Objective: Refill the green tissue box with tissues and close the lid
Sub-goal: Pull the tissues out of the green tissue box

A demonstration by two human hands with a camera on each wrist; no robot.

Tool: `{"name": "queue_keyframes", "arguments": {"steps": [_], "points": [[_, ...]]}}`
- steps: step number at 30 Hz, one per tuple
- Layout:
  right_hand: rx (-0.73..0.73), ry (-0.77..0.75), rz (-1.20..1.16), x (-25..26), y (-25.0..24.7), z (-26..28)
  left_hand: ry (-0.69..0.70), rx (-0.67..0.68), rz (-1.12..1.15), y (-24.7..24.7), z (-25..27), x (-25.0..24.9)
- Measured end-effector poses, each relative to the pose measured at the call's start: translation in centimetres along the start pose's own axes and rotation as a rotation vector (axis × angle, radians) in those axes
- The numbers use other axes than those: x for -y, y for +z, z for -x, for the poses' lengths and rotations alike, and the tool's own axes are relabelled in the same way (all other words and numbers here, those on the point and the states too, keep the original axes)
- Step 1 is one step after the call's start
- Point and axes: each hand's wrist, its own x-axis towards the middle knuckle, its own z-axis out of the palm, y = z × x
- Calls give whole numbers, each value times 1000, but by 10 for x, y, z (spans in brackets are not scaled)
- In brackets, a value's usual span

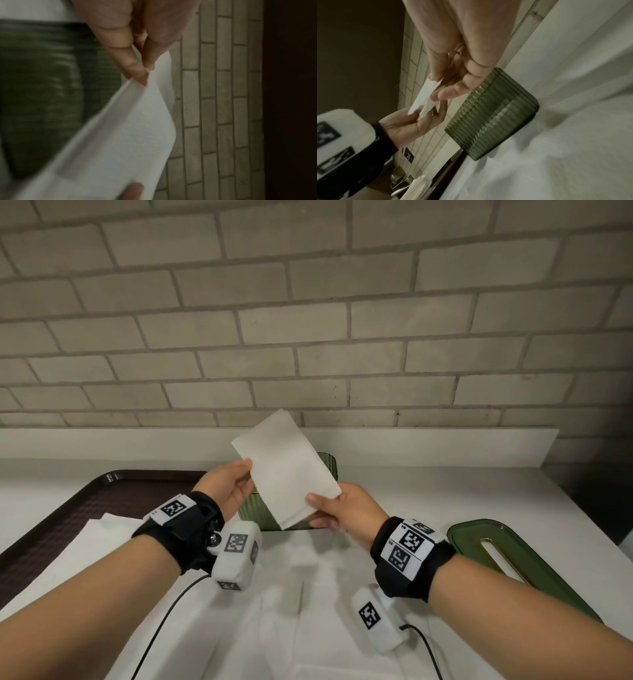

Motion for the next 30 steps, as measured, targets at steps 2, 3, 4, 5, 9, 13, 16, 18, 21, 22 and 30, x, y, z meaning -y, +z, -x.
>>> {"name": "queue_keyframes", "arguments": {"steps": [2, 3, 4, 5, 9, 13, 16, 18, 21, 22, 30], "points": [[-75, -41, 0, 6, -4, -9, 29, -49, 20, -5, -8, -8], [-101, -63, 20, 10, -5, -14, 40, -71, 31, -7, -11, -12], [-119, -78, 44, 15, -6, -18, 47, -81, 30, -8, -12, -15], [-134, -84, 66, 20, -7, -23, 57, -89, 32, -8, -15, -18], [-125, -8, 71, 38, -2, -44, 88, -128, 17, 0, -18, -16], [-112, 24, 157, 41, 8, -55, 65, -155, 49, 13, -13, 0], [-270, -38, 497, 37, 8, -67, -5, -134, 148, 19, -11, 5], [-293, -40, 563, 41, 6, -72, -2, -147, 64, 18, -11, 2], [-194, -88, 696, 55, 3, -73, 41, -166, -116, 3, -21, -10], [-170, -103, 728, 61, 1, -72, 66, -179, -179, -4, -24, -15], [-135, -102, 646, 75, -15, -75, 274, 8, -832, -6, -29, -29]]}}
